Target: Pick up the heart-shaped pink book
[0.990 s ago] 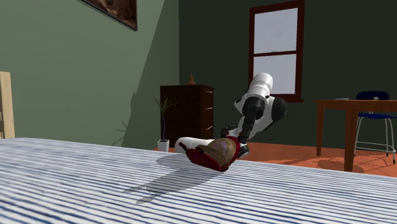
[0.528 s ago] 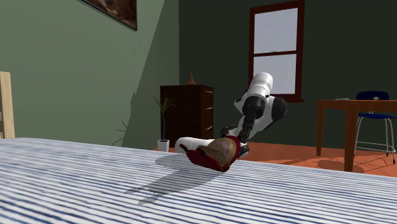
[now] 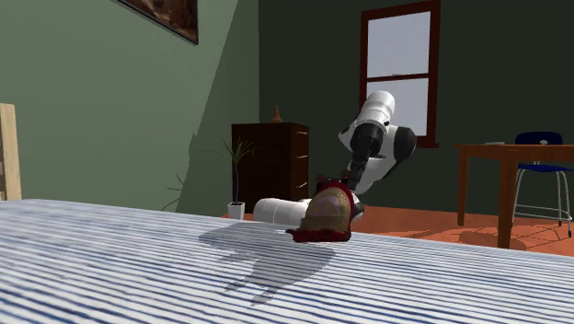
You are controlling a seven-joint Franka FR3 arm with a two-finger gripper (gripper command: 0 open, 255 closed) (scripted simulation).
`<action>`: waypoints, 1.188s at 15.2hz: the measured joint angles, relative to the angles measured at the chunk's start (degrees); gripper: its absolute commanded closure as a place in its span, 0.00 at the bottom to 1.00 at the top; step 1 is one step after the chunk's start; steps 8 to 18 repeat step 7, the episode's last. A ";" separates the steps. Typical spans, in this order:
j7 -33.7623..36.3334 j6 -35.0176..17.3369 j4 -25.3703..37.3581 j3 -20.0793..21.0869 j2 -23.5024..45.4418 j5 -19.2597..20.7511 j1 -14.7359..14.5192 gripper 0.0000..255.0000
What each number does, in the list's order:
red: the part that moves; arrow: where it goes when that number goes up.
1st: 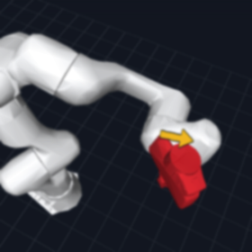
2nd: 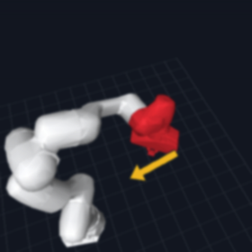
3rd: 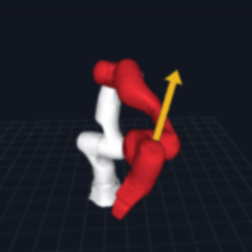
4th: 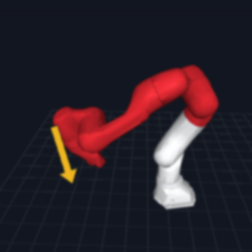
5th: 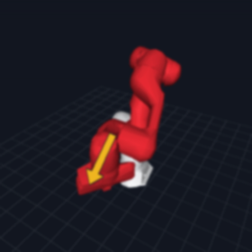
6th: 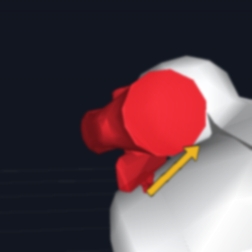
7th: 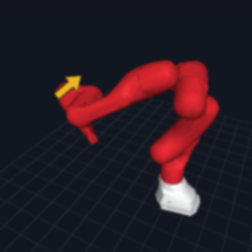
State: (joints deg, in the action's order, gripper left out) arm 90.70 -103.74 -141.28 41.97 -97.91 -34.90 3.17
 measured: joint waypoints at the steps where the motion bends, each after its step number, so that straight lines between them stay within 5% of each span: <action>1: -0.10 0.16 0.79 -0.43 0.58 0.32 0.41 1.00; 18: -0.94 1.23 5.05 -3.11 3.84 2.30 2.50 1.00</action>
